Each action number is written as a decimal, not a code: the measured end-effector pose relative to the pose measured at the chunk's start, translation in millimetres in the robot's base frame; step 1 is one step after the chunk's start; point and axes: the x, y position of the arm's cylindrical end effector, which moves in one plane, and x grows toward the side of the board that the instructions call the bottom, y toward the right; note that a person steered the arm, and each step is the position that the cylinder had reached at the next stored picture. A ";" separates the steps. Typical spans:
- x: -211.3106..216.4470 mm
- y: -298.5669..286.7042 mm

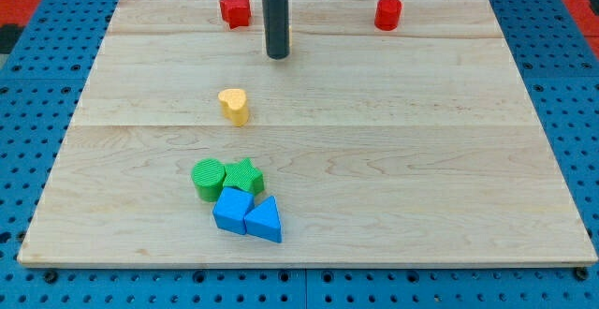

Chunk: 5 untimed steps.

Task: Move the yellow blocks to the top center

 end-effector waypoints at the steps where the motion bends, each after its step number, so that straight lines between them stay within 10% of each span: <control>1: -10.0 -10.0; 3: -54.8 18.8; 5: 71.7 27.4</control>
